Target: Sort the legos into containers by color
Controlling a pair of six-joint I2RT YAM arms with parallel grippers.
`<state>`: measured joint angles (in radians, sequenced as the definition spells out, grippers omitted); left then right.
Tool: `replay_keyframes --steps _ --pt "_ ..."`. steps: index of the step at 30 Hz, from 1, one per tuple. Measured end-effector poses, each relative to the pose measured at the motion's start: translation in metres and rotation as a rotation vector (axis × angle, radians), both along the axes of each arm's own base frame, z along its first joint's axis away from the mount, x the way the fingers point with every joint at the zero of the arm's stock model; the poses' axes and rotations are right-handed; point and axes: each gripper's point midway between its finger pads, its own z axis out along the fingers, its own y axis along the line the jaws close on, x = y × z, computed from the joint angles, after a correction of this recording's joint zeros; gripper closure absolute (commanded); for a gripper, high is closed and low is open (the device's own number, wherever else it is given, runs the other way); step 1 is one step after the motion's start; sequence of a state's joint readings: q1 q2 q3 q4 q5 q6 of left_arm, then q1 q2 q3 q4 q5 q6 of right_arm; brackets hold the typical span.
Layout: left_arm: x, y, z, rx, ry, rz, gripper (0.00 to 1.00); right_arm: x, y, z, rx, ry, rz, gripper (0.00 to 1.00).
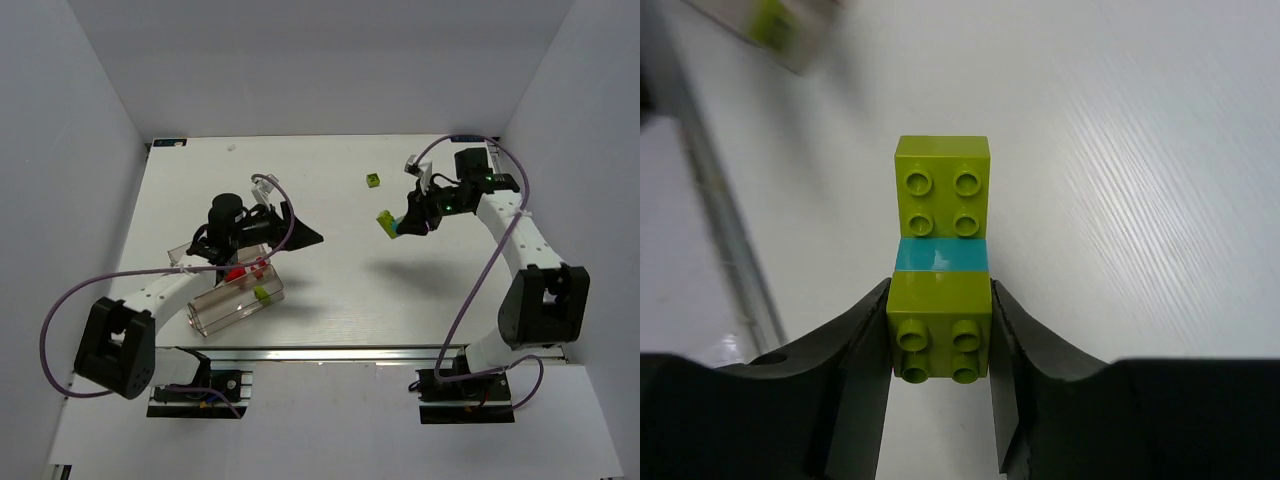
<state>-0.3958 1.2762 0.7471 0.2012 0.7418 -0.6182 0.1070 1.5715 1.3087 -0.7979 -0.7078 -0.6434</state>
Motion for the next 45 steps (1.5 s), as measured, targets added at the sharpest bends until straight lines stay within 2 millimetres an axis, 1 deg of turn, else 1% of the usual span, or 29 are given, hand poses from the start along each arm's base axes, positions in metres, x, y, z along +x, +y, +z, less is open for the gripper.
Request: replay_keyframes --steps 2,3,4,6,10,14,16,19,21,23,26,28,30,32,37,38,40,41,45 --pt "0.004 -0.01 0.005 -0.087 0.06 0.001 0.02 -0.016 0.023 0.037 0.158 -0.056 0.11 1.0" --pt "0.007 -0.015 0.007 -0.124 0.086 -0.001 0.02 -0.027 0.032 0.05 0.224 -0.074 0.166 1.0" --pt "0.008 -0.021 0.01 -0.158 0.111 -0.008 0.02 -0.038 0.039 0.06 0.278 -0.08 0.215 1.0" --pt "0.013 -0.031 0.014 -0.206 0.146 -0.016 0.02 -0.053 0.051 0.07 0.353 -0.083 0.293 1.0" --pt "0.014 -0.056 0.023 -0.257 0.185 -0.054 0.02 -0.072 0.064 0.071 0.423 -0.084 0.39 1.0" --pt "0.011 -0.073 0.039 -0.28 0.164 -0.084 0.02 -0.08 0.07 0.067 0.433 -0.087 0.435 1.0" --pt "0.011 -0.082 0.047 -0.276 0.152 -0.099 0.02 -0.079 0.073 0.062 0.413 -0.098 0.44 1.0" --pt "0.014 -0.094 0.051 -0.255 0.141 -0.107 0.02 -0.081 0.074 0.046 0.348 -0.108 0.424 1.0" --pt "0.016 -0.101 0.047 -0.222 0.151 -0.109 0.02 -0.083 0.074 0.04 0.306 -0.113 0.408 1.0" --pt "0.018 -0.108 0.037 -0.172 0.177 -0.105 0.02 -0.08 0.075 0.041 0.279 -0.137 0.402 1.0" --pt "0.023 -0.114 0.016 -0.075 0.224 -0.087 0.02 -0.073 0.077 0.042 0.241 -0.177 0.383 1.0" --pt "0.026 -0.114 0.001 0.0 0.261 -0.066 0.03 -0.067 0.076 0.043 0.216 -0.205 0.366 1.0" --pt "0.026 -0.11 -0.013 0.068 0.293 -0.044 0.05 -0.063 0.076 0.042 0.192 -0.225 0.347 1.0" --pt "0.024 -0.105 -0.023 0.113 0.32 -0.027 0.07 -0.06 0.075 0.04 0.169 -0.239 0.331 1.0" --pt "0.021 -0.096 -0.038 0.186 0.356 -0.004 0.15 -0.056 0.075 0.03 0.123 -0.246 0.305 1.0" --pt "0.02 -0.095 -0.04 0.195 0.361 -0.004 0.19 -0.054 0.075 0.029 0.116 -0.25 0.299 1.0" --pt "0.019 -0.094 -0.045 0.211 0.374 -0.005 0.22 -0.05 0.074 0.03 0.106 -0.265 0.289 1.0" --pt "0.019 -0.093 -0.047 0.218 0.381 -0.006 0.26 -0.049 0.074 0.03 0.1 -0.273 0.285 1.0" --pt "0.02 -0.096 -0.054 0.235 0.401 -0.018 0.28 -0.047 0.074 0.027 0.078 -0.294 0.278 1.0"
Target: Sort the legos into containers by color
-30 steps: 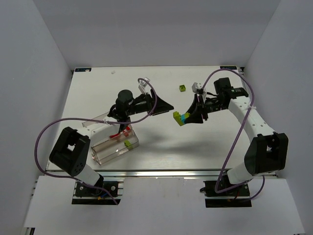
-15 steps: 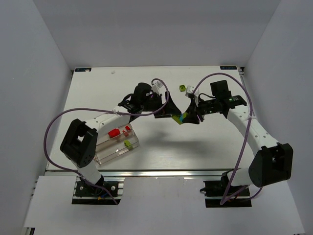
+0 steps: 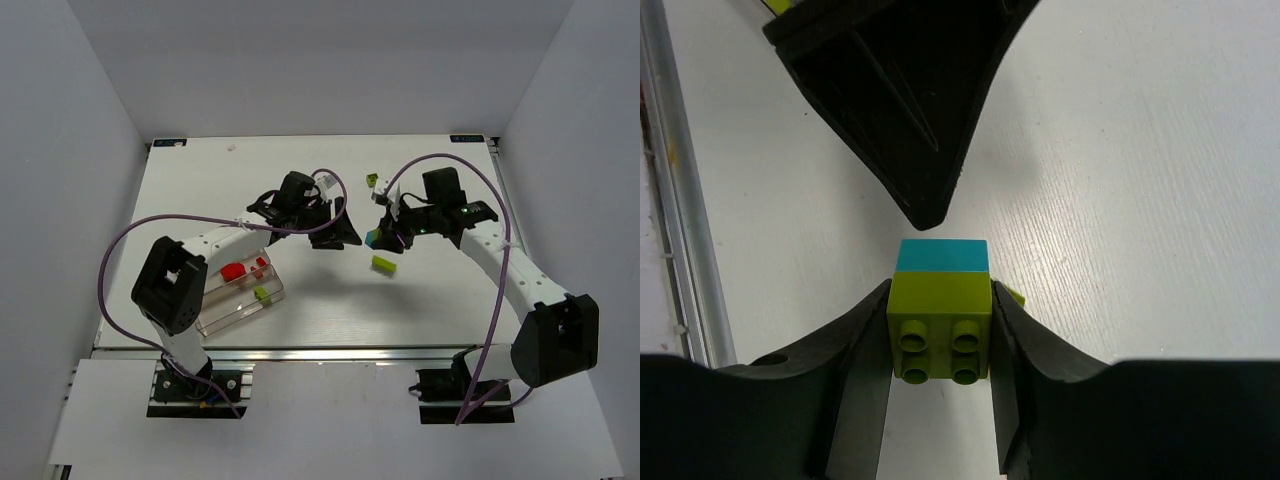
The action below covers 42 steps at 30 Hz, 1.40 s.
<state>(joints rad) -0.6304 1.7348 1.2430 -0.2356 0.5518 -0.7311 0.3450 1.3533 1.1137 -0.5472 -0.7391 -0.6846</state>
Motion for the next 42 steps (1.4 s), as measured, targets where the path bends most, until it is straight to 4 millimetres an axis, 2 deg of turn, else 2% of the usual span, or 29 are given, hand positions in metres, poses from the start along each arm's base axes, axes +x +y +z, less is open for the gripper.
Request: replay_keyframes --steps 6,10,12,15,18,22,26,31,37,42 --pt "-0.003 0.002 -0.008 0.022 0.022 -0.011 0.28 0.0 0.001 -0.006 -0.022 -0.006 -0.006 1.0" --pt "-0.003 0.002 -0.009 0.025 0.02 -0.013 0.29 0.006 -0.003 -0.008 -0.04 -0.016 -0.044 1.0" --pt "-0.003 0.002 -0.008 0.024 0.015 -0.015 0.28 0.013 -0.006 -0.008 -0.053 -0.03 -0.09 1.0" --pt "-0.001 0.0 -0.007 0.016 0.001 -0.018 0.19 0.031 -0.021 -0.005 -0.087 -0.061 -0.225 1.0" --pt "0.002 -0.005 -0.015 0.024 -0.006 -0.021 0.16 0.055 -0.046 -0.001 -0.098 -0.07 -0.402 1.0" --pt "0.011 -0.023 -0.043 0.089 -0.026 -0.054 0.12 0.08 -0.088 0.001 -0.096 -0.049 -0.624 1.0" --pt "0.021 -0.042 -0.065 0.17 -0.122 -0.137 0.08 0.091 -0.125 0.001 -0.084 -0.011 -0.776 1.0" --pt "0.031 -0.071 -0.064 0.241 -0.381 -0.287 0.08 0.096 -0.152 -0.005 -0.051 0.054 -0.87 1.0" --pt "0.02 -0.1 -0.063 0.27 -0.704 -0.522 0.06 0.097 -0.184 -0.003 0.005 0.099 -0.947 1.0" --pt "0.023 -0.132 -0.073 0.276 -0.889 -0.652 0.06 0.096 -0.195 0.0 0.042 0.118 -0.964 1.0"
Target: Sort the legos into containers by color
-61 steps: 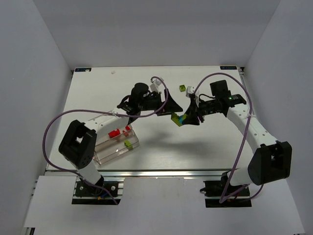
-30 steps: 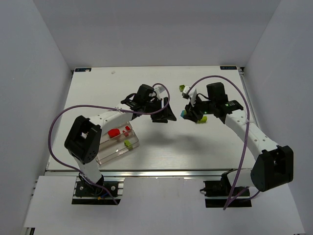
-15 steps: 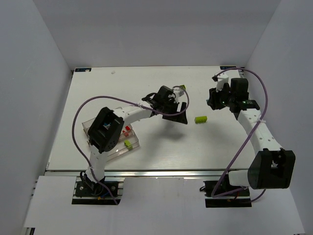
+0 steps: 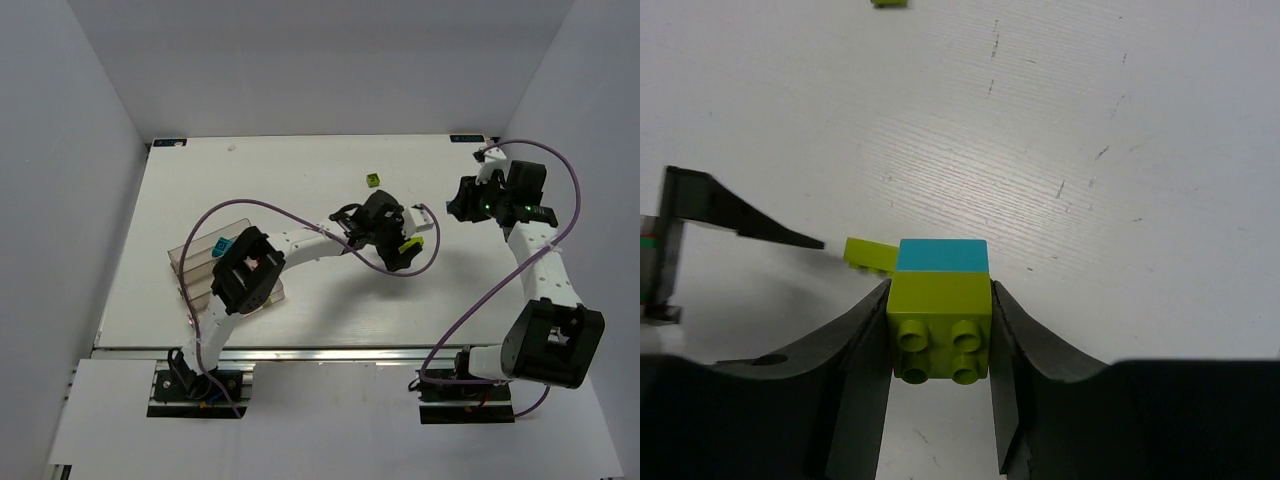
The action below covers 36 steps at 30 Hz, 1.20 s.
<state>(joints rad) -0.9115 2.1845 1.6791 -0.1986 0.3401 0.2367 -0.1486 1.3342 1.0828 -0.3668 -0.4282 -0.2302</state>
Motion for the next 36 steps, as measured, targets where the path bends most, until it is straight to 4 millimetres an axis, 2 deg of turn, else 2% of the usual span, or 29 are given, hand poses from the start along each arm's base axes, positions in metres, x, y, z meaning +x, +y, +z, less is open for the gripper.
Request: replay_keyframes --steps 6,10,13,15,16,18,20,21,22,24,27,30,32,34,36 --pt "0.025 -0.038 -0.018 -0.002 -0.08 -0.049 0.06 -0.003 -0.011 0.01 0.042 -0.02 -0.018 1.0" --pt "0.04 -0.052 -0.03 0.006 -0.095 -0.045 0.09 -0.005 -0.016 0.015 0.063 -0.032 -0.019 1.0" --pt "0.048 -0.053 -0.039 0.027 -0.098 -0.025 0.17 -0.006 -0.017 0.017 0.072 -0.039 -0.018 1.0" --pt "0.051 -0.05 -0.045 0.049 -0.099 -0.012 0.25 -0.007 -0.017 0.02 0.077 -0.045 -0.015 1.0" --pt "0.052 -0.048 -0.047 0.058 -0.101 -0.008 0.41 -0.008 -0.017 0.021 0.079 -0.049 -0.011 1.0" --pt "0.052 -0.047 -0.05 0.067 -0.097 -0.001 0.65 -0.009 -0.016 0.024 0.085 -0.056 -0.004 1.0" --pt "0.054 -0.045 -0.051 0.076 -0.103 0.01 0.7 -0.01 -0.015 0.026 0.09 -0.062 0.0 1.0" --pt "0.054 -0.045 -0.051 0.077 -0.105 0.01 0.76 -0.01 -0.016 0.026 0.092 -0.062 0.001 1.0" --pt "0.054 -0.045 -0.051 0.077 -0.105 0.011 0.87 -0.01 -0.015 0.027 0.094 -0.063 0.003 1.0" --pt "0.054 -0.044 -0.051 0.077 -0.104 0.016 1.0 -0.011 -0.015 0.027 0.098 -0.065 0.005 1.0" --pt "0.053 -0.041 -0.05 0.082 -0.091 0.036 1.0 -0.012 -0.014 0.03 0.1 -0.071 0.012 1.0" --pt "0.045 -0.025 -0.044 0.101 -0.047 0.066 1.0 -0.013 -0.013 0.031 0.099 -0.076 0.02 1.0" --pt "0.035 -0.007 -0.027 0.107 -0.016 0.087 1.0 -0.014 -0.013 0.03 0.096 -0.074 0.027 1.0" --pt "0.025 0.019 -0.001 0.107 -0.006 0.109 1.0 -0.015 -0.012 0.029 0.095 -0.072 0.037 1.0" --pt "0.016 0.048 0.039 0.087 -0.017 0.136 1.0 -0.016 -0.01 0.029 0.099 -0.07 0.047 1.0"
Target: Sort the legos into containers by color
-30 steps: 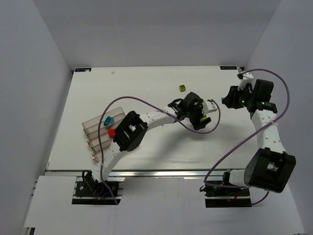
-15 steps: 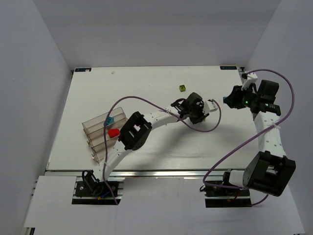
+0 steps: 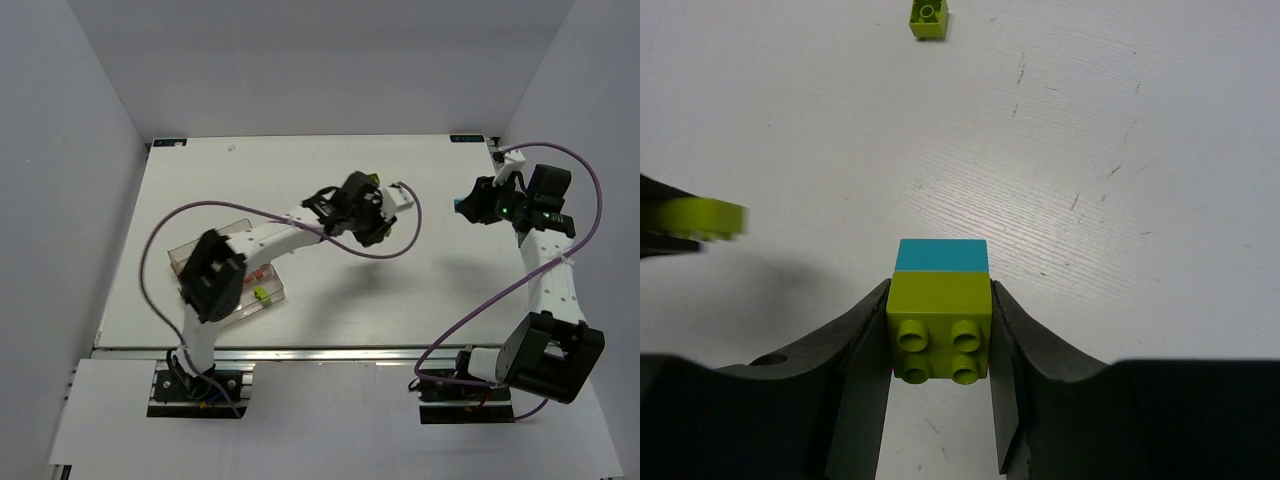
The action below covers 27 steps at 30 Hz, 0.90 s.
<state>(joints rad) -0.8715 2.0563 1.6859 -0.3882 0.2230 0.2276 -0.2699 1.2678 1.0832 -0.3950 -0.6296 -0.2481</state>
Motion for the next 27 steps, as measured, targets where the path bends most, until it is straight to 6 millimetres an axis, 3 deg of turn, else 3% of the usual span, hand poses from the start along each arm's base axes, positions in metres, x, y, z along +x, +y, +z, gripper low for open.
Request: replay_keyframes --steps 5,8,10,15,17,21,27 --pt "-0.019 0.076 0.102 -0.055 -0.087 0.128 1.0 -0.002 0.005 0.0 0.004 -0.002 0.029 1.0" --pt "-0.041 0.129 0.118 -0.01 -0.104 0.222 1.0 -0.003 0.008 0.0 0.004 -0.006 0.043 1.0" --pt "-0.055 0.161 0.105 0.064 -0.086 0.278 1.0 -0.003 0.011 0.0 0.005 -0.007 0.054 1.0" --pt "-0.084 0.229 0.029 0.359 0.053 0.406 1.0 -0.005 0.021 -0.001 0.007 -0.001 0.086 1.0" --pt "-0.093 0.249 0.01 0.44 0.087 0.444 1.0 -0.006 0.025 -0.001 0.007 0.002 0.097 1.0" --pt "-0.097 0.274 0.001 0.493 0.093 0.524 0.99 -0.007 0.033 -0.002 0.008 0.004 0.12 1.0" --pt "-0.094 0.292 -0.007 0.517 0.071 0.594 0.96 -0.008 0.044 -0.002 0.004 0.002 0.153 1.0"
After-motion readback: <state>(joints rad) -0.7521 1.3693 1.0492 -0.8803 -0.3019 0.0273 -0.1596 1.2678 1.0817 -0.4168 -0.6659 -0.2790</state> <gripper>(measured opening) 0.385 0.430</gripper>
